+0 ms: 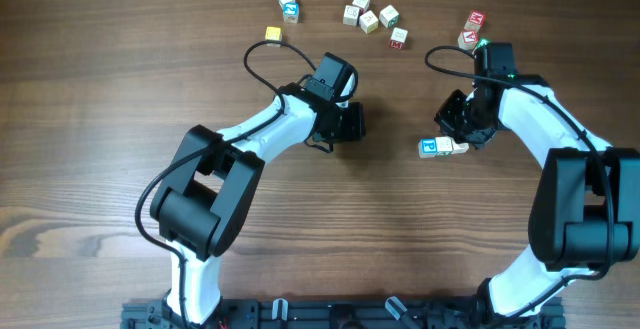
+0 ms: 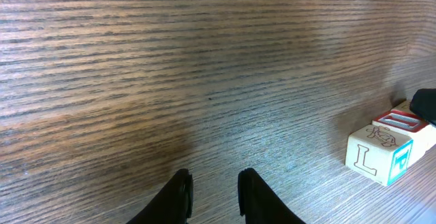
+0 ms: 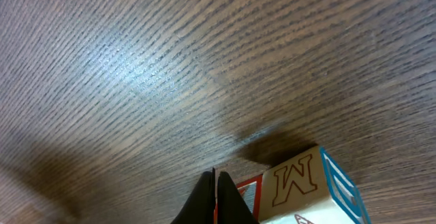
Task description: Form a horizontal line
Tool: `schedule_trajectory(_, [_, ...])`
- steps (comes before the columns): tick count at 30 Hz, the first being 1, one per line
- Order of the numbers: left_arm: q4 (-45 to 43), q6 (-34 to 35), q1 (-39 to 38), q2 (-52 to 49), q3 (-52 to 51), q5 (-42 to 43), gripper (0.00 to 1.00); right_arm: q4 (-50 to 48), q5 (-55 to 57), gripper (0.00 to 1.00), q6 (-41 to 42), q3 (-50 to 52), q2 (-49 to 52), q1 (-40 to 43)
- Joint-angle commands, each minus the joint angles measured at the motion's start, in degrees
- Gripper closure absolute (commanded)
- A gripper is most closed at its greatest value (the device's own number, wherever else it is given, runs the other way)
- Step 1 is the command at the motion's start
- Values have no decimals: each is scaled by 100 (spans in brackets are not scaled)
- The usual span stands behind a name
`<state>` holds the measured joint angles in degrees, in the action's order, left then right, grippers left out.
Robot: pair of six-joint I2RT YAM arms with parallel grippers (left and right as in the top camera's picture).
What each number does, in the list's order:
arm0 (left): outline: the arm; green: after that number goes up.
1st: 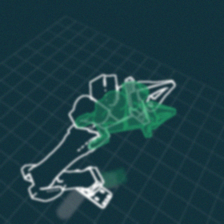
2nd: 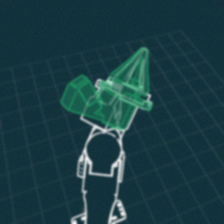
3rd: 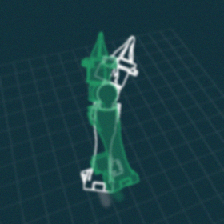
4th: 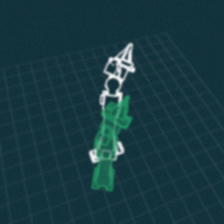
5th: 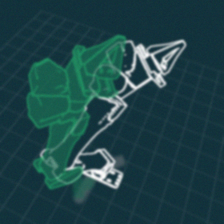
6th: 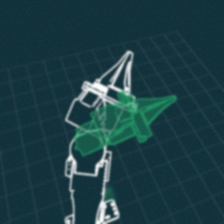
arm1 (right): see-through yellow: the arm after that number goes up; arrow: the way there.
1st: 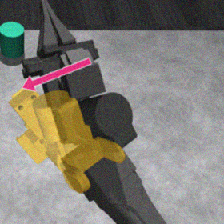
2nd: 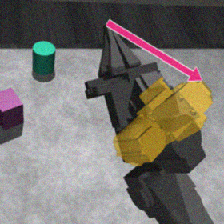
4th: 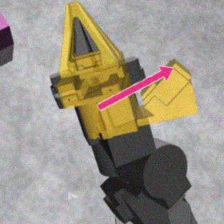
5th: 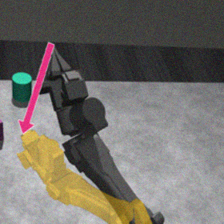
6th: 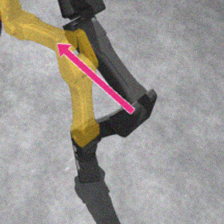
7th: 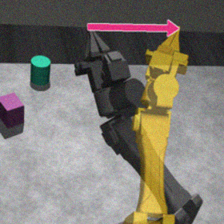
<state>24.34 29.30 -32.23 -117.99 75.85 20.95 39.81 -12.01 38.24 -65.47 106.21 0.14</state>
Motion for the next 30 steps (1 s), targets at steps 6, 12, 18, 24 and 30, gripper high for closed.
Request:
schedule_trajectory(6, [-15, -7, 26, -31, 13, 94, 74, 42, -105, 96, -79, 35, 138, -35])
schedule_trajectory(12, [-15, -7, 26, -31, 13, 92, 74, 76, -166, 96, -122, 35, 138, -35])
schedule_trajectory(18, [-15, -7, 26, -31, 13, 92, 74, 127, -190, 96, -125, 35, 138, -35])
schedule_trajectory(24, [-15, -7, 26, -31, 13, 94, 74, 70, -188, 96, -118, 35, 138, -35])
schedule_trajectory(30, [-13, -7, 26, -28, 13, 94, 74, -280, -179, 96, -114, 35, 138, -28])
